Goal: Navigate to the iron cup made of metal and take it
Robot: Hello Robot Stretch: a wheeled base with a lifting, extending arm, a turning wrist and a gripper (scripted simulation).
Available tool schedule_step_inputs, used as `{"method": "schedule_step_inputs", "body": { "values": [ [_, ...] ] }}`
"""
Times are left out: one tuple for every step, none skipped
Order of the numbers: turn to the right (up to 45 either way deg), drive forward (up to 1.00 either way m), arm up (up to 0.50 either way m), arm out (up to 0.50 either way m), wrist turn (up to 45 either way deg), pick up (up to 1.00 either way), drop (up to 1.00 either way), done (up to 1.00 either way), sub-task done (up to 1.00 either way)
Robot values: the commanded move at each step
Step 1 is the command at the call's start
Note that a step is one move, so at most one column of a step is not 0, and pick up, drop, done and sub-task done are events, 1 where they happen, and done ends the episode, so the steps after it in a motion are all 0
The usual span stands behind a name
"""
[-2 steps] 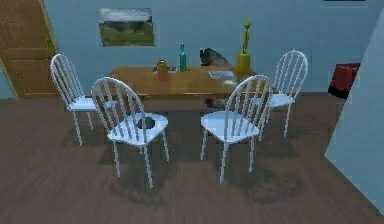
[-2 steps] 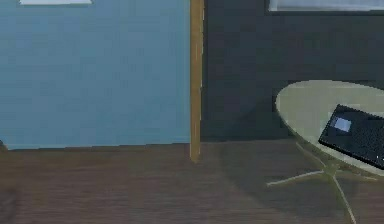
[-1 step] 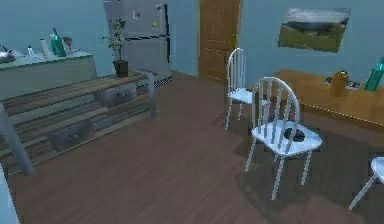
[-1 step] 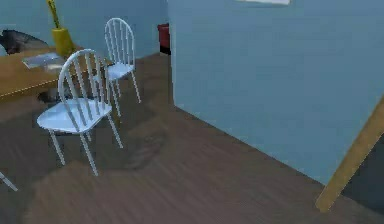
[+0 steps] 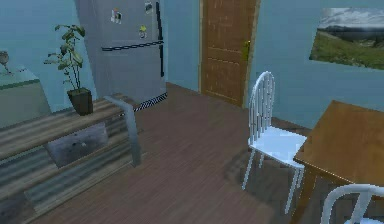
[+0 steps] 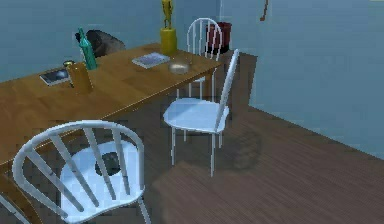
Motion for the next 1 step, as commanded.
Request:
{"method": "schedule_step_inputs", "body": {
  "values": [
    [-3.0,0.0,0.0,0.0,0.0,0.0,0.0,0.0,0.0]
  ]
}}
